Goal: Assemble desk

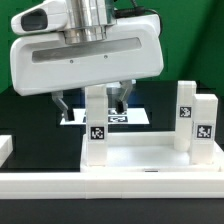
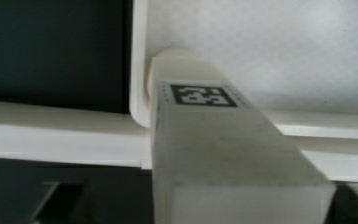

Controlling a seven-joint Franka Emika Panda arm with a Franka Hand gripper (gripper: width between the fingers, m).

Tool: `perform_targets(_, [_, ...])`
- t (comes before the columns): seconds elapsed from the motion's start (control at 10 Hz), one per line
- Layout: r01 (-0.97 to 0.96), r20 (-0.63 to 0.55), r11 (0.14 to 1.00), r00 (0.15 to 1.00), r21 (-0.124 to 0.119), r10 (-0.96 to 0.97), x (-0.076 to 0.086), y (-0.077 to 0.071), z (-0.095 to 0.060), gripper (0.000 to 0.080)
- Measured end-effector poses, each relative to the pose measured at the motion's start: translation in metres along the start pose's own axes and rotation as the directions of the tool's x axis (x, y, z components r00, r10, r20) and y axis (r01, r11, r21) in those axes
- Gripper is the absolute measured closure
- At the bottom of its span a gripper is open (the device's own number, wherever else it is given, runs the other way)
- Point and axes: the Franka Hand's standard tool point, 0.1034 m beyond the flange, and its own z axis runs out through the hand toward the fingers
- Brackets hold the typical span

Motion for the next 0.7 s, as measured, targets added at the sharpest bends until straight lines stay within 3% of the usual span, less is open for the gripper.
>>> perform_targets(0.2, [-0.017, 0.001, 1.0, 1.0, 0.0, 0.017, -0.0005, 0.0003, 0.0007, 0.0467])
perform_targets(0.5, [-0.277, -0.001, 0.961, 0.961, -0.005, 0.277, -0.0011, 0.005, 0.0005, 0.0509])
perform_targets(0.7, [-0.56, -0.009, 0.828, 0.828, -0.012, 0.56, -0.0019, 0.0081, -0.0022, 0.0509])
